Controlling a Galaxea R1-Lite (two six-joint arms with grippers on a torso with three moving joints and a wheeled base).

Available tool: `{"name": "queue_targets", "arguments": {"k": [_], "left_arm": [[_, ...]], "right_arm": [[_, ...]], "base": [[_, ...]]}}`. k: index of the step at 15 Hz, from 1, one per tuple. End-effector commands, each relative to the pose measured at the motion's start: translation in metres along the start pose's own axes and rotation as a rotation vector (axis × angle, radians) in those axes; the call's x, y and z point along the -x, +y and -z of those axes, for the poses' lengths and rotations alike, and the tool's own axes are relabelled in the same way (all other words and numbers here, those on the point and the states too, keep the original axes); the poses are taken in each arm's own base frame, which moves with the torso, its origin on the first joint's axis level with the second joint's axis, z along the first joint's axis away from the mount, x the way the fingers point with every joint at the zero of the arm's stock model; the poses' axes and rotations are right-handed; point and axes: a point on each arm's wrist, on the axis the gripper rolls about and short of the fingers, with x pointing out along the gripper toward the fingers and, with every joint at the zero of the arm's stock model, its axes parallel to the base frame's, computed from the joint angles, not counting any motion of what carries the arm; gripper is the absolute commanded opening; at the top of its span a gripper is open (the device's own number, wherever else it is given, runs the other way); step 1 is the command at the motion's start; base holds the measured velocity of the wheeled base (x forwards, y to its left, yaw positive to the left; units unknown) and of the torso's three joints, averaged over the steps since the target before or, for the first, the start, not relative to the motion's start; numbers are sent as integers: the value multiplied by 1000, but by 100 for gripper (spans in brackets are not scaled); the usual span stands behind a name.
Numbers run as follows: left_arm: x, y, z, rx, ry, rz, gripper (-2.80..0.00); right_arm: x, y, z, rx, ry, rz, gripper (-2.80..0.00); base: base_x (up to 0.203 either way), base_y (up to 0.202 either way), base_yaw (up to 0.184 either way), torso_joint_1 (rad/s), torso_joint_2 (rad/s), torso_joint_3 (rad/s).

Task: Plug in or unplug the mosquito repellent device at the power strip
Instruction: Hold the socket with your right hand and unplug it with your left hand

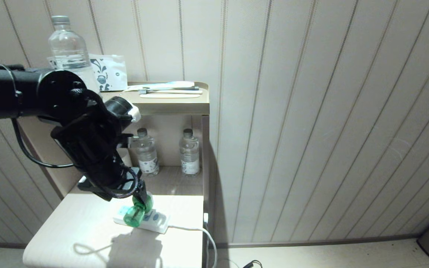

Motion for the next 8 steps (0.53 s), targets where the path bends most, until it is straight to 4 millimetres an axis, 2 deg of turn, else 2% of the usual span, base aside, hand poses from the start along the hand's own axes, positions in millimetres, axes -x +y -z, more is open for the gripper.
{"name": "queue_targets", "arguments": {"k": [1, 8], "left_arm": [[-19, -1, -6, 9, 56, -11, 0], [-47, -3, -18, 46, 94, -22, 0]], "right_arm": [[0, 0, 0, 0, 0, 0, -280], [0, 0, 0, 0, 0, 0, -280]], "base": [[0, 0, 0, 0, 0, 0], [0, 0, 0, 0, 0, 0]]}}
